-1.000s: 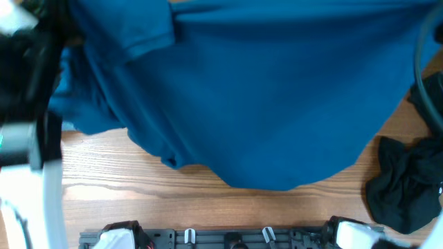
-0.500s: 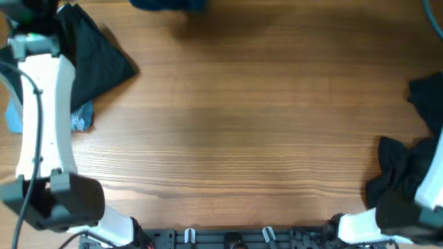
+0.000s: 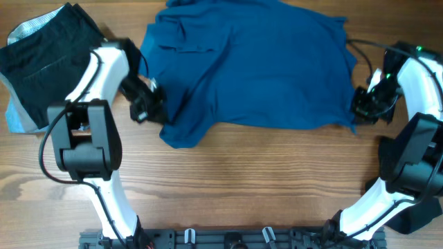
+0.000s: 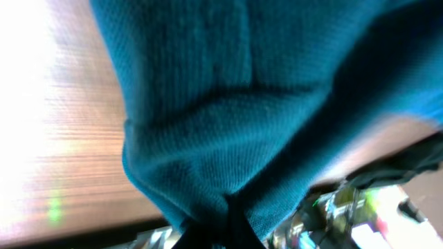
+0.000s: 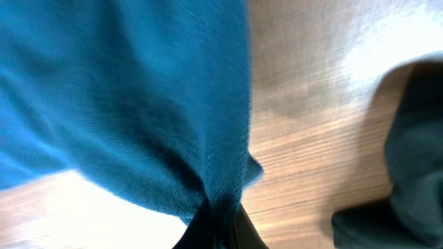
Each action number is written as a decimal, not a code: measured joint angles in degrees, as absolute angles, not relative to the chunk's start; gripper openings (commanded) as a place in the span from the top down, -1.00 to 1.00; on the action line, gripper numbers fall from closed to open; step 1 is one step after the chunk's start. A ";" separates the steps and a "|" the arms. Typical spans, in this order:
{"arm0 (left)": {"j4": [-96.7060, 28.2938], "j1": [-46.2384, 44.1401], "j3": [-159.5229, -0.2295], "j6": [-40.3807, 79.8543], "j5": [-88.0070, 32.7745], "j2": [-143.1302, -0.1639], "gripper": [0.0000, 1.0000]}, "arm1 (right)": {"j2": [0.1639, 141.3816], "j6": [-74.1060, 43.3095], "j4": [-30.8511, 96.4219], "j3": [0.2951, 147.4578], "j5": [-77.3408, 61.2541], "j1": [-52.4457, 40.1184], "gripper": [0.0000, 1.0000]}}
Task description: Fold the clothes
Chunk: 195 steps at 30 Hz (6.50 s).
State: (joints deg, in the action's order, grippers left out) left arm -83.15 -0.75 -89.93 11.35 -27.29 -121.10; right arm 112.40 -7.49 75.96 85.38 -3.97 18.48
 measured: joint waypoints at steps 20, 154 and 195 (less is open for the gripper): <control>-85.17 8.05 -72.60 10.81 -20.84 -87.57 0.92 | 90.17 -15.59 77.80 76.40 3.03 25.45 0.92; -39.38 -18.13 -80.27 16.73 0.10 -109.14 0.89 | 106.00 -15.44 35.46 67.26 -4.25 22.13 0.08; -47.92 -13.32 -74.98 21.17 4.84 -109.23 -0.32 | 106.02 -16.05 35.68 63.44 -6.94 24.21 0.22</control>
